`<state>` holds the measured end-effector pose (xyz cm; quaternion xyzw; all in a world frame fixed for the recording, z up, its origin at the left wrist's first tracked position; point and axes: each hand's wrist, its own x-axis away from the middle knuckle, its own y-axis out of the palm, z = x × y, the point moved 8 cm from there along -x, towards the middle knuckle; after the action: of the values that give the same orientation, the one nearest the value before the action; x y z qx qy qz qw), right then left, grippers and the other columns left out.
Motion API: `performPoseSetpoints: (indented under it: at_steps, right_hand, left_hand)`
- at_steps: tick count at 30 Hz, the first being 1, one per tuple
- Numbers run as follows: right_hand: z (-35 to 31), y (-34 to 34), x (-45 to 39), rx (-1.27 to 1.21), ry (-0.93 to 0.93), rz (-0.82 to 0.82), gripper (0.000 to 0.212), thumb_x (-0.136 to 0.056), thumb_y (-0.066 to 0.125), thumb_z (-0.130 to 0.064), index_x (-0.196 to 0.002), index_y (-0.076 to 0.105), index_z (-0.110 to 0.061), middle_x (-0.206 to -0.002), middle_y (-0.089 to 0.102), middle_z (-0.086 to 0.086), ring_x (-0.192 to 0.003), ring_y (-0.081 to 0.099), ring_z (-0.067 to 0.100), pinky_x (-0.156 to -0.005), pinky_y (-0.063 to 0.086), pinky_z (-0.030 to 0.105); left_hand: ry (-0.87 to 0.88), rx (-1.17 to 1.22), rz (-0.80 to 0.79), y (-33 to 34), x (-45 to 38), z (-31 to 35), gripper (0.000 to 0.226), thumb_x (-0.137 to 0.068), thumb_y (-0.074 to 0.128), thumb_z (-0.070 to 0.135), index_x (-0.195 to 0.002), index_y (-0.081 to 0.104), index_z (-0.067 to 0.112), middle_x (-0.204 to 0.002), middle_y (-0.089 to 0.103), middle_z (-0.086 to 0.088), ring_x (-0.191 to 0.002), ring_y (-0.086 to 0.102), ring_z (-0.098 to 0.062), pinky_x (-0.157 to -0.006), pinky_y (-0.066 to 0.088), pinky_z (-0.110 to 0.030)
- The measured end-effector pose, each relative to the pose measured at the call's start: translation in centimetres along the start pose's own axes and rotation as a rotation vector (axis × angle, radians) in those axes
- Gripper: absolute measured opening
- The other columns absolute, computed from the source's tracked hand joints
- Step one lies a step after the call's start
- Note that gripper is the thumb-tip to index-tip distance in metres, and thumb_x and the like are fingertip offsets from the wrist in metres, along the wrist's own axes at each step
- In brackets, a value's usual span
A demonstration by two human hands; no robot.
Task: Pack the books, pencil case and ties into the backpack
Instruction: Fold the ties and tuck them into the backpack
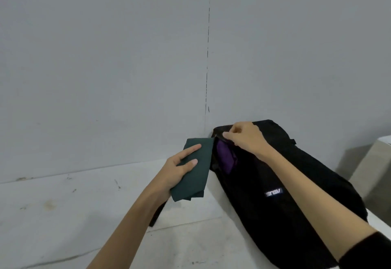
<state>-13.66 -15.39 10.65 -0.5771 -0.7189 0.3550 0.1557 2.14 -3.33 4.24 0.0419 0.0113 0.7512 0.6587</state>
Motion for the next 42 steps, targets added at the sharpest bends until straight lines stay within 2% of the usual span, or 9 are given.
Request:
performPoseSetpoints:
  at_steps: [4, 8, 15, 21, 26, 30, 33, 37, 42]
  right_hand:
    - [3.5, -0.3, 0.4, 0.693, -0.18, -0.08, 0.038, -0.08, 0.064, -0.038, -0.106, 0.047, -0.017, -0.095, 0.059, 0.0, -0.082, 0.049, 0.02, -0.067, 0.037, 0.03]
    - [4.9, -1.8, -0.3, 0.496, -0.208, -0.085, 0.036, -0.079, 0.06, -0.023, -0.114, 0.055, -0.021, -0.104, 0.061, 0.0, -0.098, 0.054, 0.025, -0.074, 0.039, 0.029]
    - [6.0, -4.0, -2.0, 0.265, -0.214, -0.209, 0.028, -0.071, 0.068, -0.02, -0.099, 0.065, -0.025, -0.075, 0.051, -0.015, -0.084, 0.056, 0.016, -0.073, 0.041, 0.026]
    - [5.4, -3.4, -2.4, 0.288, -0.285, -0.261, 0.023, -0.071, 0.067, -0.023, -0.091, 0.057, -0.027, -0.088, 0.058, -0.005, -0.092, 0.058, 0.021, -0.077, 0.044, 0.028]
    - [5.5, -2.8, -2.6, 0.285, -0.31, -0.264, 0.025, -0.072, 0.065, -0.024, -0.095, 0.056, -0.025, -0.094, 0.057, -0.004, -0.098, 0.055, 0.023, -0.077, 0.041, 0.027]
    - [5.3, -2.2, -2.5, 0.263, -0.33, -0.267, 0.026, -0.074, 0.062, -0.023, -0.1, 0.058, -0.018, -0.092, 0.057, -0.003, -0.097, 0.052, 0.023, -0.074, 0.04, 0.029]
    - [5.4, -2.0, -2.6, 0.259, -0.337, -0.284, 0.021, -0.075, 0.062, -0.023, -0.095, 0.058, -0.018, -0.087, 0.056, -0.004, -0.093, 0.053, 0.021, -0.07, 0.038, 0.028]
    - [5.5, -1.8, -2.8, 0.241, -0.315, -0.312, 0.018, -0.073, 0.064, -0.025, -0.089, 0.056, -0.023, -0.086, 0.058, -0.004, -0.091, 0.054, 0.022, -0.07, 0.036, 0.026]
    - [4.9, -1.5, -2.5, 0.267, -0.333, -0.294, 0.024, -0.076, 0.063, -0.025, -0.098, 0.06, -0.018, -0.088, 0.058, -0.004, -0.09, 0.053, 0.02, -0.068, 0.036, 0.027]
  left_hand:
    - [-0.086, 0.036, 0.049, 3.1, -1.7, -2.4, 0.036, -0.096, 0.051, 0.011, -0.124, 0.058, 0.033, -0.108, 0.063, -0.002, -0.059, 0.063, -0.005, -0.047, 0.049, -0.019]
    - [-0.104, -0.007, 0.026, 5.9, -2.9, -3.6, 0.037, -0.095, 0.053, 0.011, -0.127, 0.059, 0.028, -0.128, 0.053, -0.006, -0.073, 0.062, -0.007, -0.055, 0.048, -0.014]
    - [-0.169, 0.051, 0.027, 10.3, -7.5, -4.0, 0.037, -0.094, 0.054, 0.008, -0.127, 0.058, 0.023, -0.113, 0.067, -0.002, -0.086, 0.064, -0.012, -0.065, 0.054, -0.019]
    - [-0.124, 0.085, 0.191, 11.1, -13.2, -3.7, 0.036, -0.092, 0.053, 0.002, -0.127, 0.056, 0.009, -0.104, 0.066, -0.01, -0.077, 0.062, -0.015, -0.063, 0.053, -0.021]
    - [0.07, -0.201, 0.486, 10.5, -14.9, -2.8, 0.029, -0.081, 0.05, -0.005, -0.092, 0.07, 0.013, -0.085, 0.068, -0.004, -0.071, 0.057, -0.012, -0.065, 0.047, -0.024]
    - [0.133, -0.237, 0.575, 10.8, -15.2, -1.6, 0.034, -0.079, 0.05, -0.007, -0.056, 0.049, 0.018, -0.055, 0.05, 0.005, -0.056, 0.04, -0.008, -0.051, 0.033, -0.019]
    - [0.045, -0.079, 0.435, 11.7, -15.2, -2.2, 0.034, -0.085, 0.042, -0.006, -0.064, 0.053, 0.017, -0.053, 0.054, 0.006, -0.056, 0.049, -0.008, -0.049, 0.038, -0.016]
    - [-0.021, 0.109, 0.127, 12.7, -14.9, -3.3, 0.047, -0.083, 0.033, -0.016, -0.108, 0.058, 0.014, -0.083, 0.067, -0.001, -0.08, 0.063, -0.014, -0.066, 0.052, -0.022]
    - [0.205, -0.493, 0.376, 11.8, -14.0, -0.9, 0.023, -0.077, 0.05, -0.002, -0.077, 0.047, 0.021, -0.071, 0.051, 0.011, -0.07, 0.048, -0.008, -0.058, 0.035, -0.01]
